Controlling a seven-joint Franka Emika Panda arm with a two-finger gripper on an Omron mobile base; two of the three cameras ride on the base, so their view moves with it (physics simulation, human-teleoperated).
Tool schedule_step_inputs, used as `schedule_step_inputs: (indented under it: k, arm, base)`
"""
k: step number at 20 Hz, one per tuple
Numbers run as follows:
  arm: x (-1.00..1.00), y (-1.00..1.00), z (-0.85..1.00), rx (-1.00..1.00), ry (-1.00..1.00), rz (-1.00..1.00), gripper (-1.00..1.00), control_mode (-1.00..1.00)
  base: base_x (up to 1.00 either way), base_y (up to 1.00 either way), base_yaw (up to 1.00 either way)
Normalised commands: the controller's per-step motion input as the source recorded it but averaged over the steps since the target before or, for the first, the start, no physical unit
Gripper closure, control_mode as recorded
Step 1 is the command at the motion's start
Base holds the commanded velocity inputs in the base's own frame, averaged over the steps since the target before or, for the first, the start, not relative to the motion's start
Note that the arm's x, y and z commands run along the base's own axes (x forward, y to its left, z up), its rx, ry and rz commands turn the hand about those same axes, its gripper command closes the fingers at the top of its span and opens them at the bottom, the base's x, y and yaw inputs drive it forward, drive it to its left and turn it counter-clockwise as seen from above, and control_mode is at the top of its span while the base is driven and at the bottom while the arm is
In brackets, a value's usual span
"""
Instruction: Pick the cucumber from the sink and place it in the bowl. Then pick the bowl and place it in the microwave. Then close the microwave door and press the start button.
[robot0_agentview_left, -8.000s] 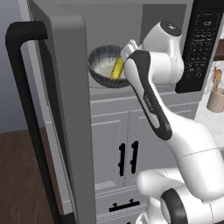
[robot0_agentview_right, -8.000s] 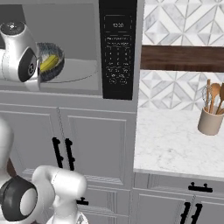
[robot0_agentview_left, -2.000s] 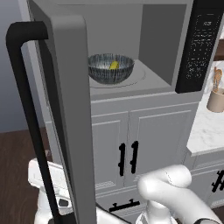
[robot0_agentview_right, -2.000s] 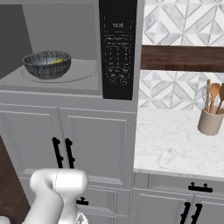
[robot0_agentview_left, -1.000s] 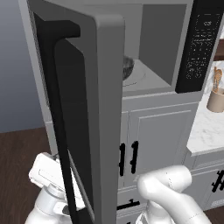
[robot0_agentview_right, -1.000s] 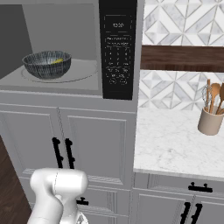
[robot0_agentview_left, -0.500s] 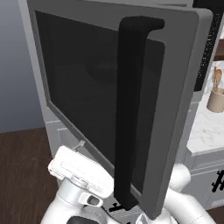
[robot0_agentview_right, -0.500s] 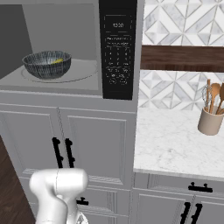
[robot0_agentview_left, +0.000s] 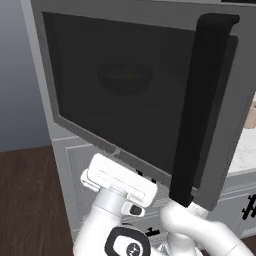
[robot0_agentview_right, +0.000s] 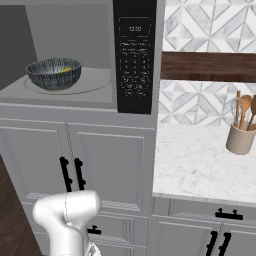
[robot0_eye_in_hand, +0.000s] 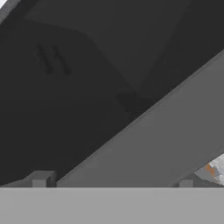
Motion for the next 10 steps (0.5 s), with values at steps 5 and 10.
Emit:
schedule_step_inputs:
  k: [5, 10]
  arm:
    - [0.49, -0.41, 0.54, 0.25, 0.21, 0.01, -1.00, -1.00]
    - [0.77, -0.16, 0.31, 0.28, 0.29, -0.15, -1.00, -1.00]
  base:
    - [0.00, 0.00, 0.00]
    - [0.00, 0.00, 0.00]
